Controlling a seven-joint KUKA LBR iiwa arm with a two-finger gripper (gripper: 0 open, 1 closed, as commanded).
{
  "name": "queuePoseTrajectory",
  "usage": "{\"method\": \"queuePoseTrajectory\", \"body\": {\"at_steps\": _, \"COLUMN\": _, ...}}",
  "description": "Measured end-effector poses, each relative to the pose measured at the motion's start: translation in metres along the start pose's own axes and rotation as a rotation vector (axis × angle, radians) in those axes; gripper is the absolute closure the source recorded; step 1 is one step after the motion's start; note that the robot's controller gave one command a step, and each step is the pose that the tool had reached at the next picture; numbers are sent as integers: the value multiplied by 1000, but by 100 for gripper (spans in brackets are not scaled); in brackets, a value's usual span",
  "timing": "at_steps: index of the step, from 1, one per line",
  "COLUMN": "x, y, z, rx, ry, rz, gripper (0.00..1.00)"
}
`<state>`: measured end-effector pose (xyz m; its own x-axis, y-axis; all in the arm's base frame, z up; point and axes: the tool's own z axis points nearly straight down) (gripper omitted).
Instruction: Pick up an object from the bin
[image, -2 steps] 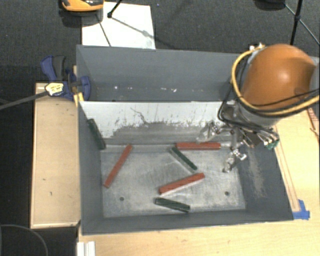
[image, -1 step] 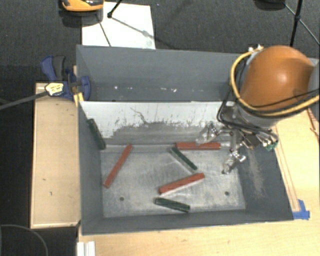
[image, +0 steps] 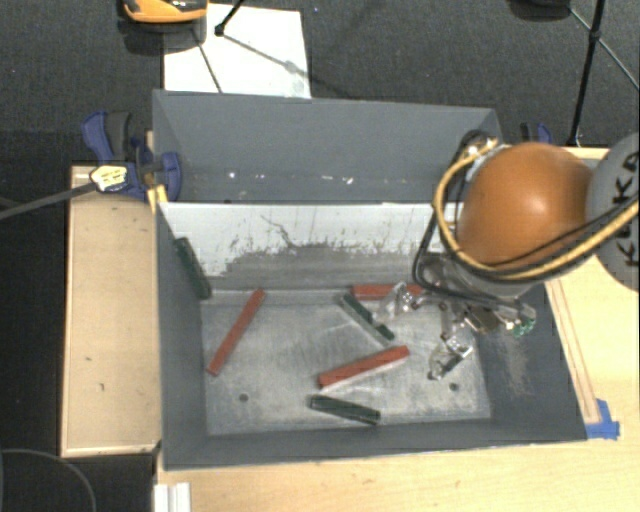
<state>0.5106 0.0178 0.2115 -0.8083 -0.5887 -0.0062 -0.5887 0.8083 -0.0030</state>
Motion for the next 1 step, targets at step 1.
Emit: {"method": "queuePoseTrajectory", "body": {"at_steps": 1, "x": -14, "y": 9, "z": 66, "rx": 0, "ry": -1, "rz": -79, "gripper": 0}}
